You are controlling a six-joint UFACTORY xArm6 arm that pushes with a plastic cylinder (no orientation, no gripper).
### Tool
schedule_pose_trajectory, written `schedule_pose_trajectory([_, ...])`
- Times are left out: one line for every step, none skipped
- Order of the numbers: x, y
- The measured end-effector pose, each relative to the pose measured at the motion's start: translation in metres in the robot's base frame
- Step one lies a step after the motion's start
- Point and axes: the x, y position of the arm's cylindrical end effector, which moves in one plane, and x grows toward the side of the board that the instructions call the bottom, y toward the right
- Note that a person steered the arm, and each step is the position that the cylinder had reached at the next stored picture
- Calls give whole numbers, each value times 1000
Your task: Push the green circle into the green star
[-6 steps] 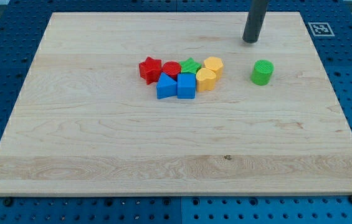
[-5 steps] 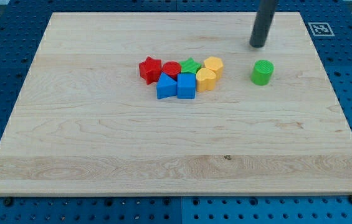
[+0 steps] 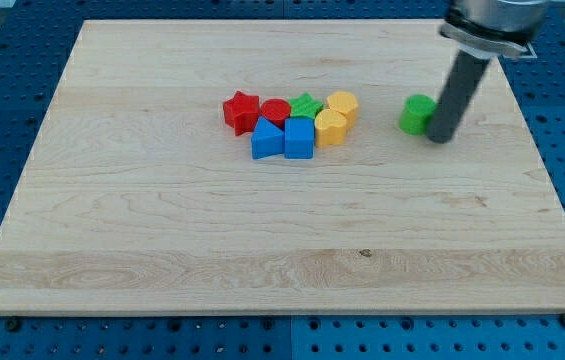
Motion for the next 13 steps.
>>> schedule_pose_trajectory([-38,-49])
schedule_pose_trajectory([-56,-88])
schedule_pose_trajectory([-50,-53])
schedule_pose_trajectory([-48,-19])
schedule_pose_trajectory([-62,-14])
schedule_pose_trajectory([-91,-38])
schedule_pose_trajectory([-99,-72])
schedule_pose_trajectory([-99,-114])
schedule_pose_trajectory([-113,-125])
schedule_pose_trajectory([-147,-145])
schedule_pose_trajectory([-145,-203])
schedule_pose_trajectory([-139,-202])
schedule_pose_trajectory([-138,-177])
